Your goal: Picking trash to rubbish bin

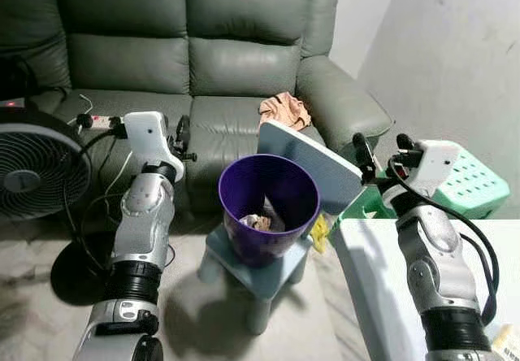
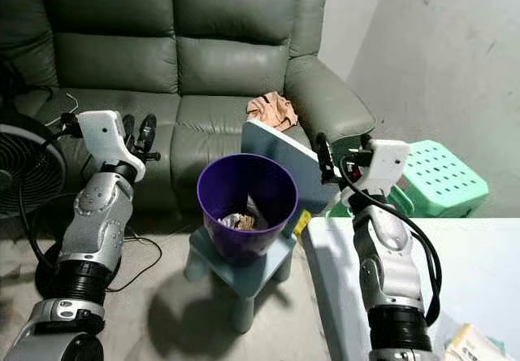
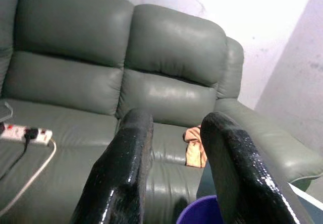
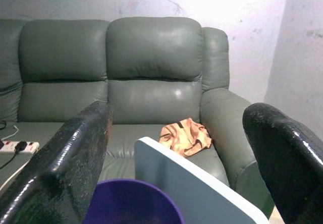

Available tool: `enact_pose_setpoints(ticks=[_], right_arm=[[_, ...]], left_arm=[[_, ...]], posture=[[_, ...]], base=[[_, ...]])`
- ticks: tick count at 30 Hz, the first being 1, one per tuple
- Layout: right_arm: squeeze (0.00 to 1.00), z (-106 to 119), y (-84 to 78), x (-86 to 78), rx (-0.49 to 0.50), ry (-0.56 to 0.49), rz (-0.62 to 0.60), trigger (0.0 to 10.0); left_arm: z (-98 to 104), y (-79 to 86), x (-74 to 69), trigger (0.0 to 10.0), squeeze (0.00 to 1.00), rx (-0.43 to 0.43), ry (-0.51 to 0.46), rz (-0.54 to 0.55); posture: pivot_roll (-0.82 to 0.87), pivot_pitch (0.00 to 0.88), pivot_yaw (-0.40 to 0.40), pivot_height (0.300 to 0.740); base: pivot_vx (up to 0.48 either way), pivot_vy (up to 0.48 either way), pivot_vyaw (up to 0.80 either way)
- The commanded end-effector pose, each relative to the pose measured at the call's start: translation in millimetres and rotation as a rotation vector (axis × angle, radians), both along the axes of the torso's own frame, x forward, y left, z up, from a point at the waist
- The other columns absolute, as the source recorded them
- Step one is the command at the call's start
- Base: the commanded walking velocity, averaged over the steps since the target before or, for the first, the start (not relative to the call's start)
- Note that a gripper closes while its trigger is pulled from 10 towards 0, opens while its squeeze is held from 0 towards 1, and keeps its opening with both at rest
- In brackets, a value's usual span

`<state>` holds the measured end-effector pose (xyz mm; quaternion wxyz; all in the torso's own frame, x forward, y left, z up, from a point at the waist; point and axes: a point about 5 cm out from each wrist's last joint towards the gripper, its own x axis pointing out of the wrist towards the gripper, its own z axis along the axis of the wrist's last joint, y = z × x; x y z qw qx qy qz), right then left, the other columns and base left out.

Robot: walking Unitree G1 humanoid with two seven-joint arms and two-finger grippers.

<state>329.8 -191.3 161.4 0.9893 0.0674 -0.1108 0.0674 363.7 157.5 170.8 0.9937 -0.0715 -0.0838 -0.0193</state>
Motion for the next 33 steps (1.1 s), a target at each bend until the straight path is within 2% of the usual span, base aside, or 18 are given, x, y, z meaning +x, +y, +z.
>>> enact_pose_setpoints(ticks=[1,5,12,23,28,33], right_arm=[[0.0,-1.1,-5.0,2.2,-0.015,0.001,-0.01,10.0],[0.0,-4.6,-6.0,3.3,-0.018,0.013,-0.011,10.0],[0.0,-16.2,-6.3,5.3,-0.019,0.048,-0.017,10.0],[0.0,-25.8,-4.2,3.4,-0.038,0.059,-0.035,10.0],[0.0,-30.4,1.1,2.1,-0.142,0.057,-0.032,10.0],[0.0,-31.1,4.7,3.9,-0.163,0.056,-0.032,10.0]], left_arm=[[2.7,-6.4,2.8,10.0,0.0,-0.025,-0.008,-0.017],[-2.6,-7.3,3.7,10.0,0.0,0.001,0.017,0.009],[-11.1,-9.2,4.7,10.0,0.0,-0.026,0.043,0.001],[-20.1,11.5,-1.3,10.0,0.0,-0.015,0.053,-0.011],[-25.2,18.2,-3.0,10.0,0.0,-0.015,0.061,0.006],[-28.2,17.7,-2.7,10.0,0.0,-0.032,0.074,0.007]], posture=[[0.07,0.0,-0.137,0.74],[0.07,0.0,-0.139,0.74],[0.07,0.0,-0.127,0.74],[0.06,0.0,-0.094,0.74],[0.05,0.0,-0.092,0.74],[0.05,0.0,-0.09,0.74]], base=[[0.0,0.0,0.0],[0.0,0.0,0.0],[0.0,0.0,0.0],[0.0,0.0,0.0],[0.0,0.0,0.0],[0.0,0.0,0.0]])
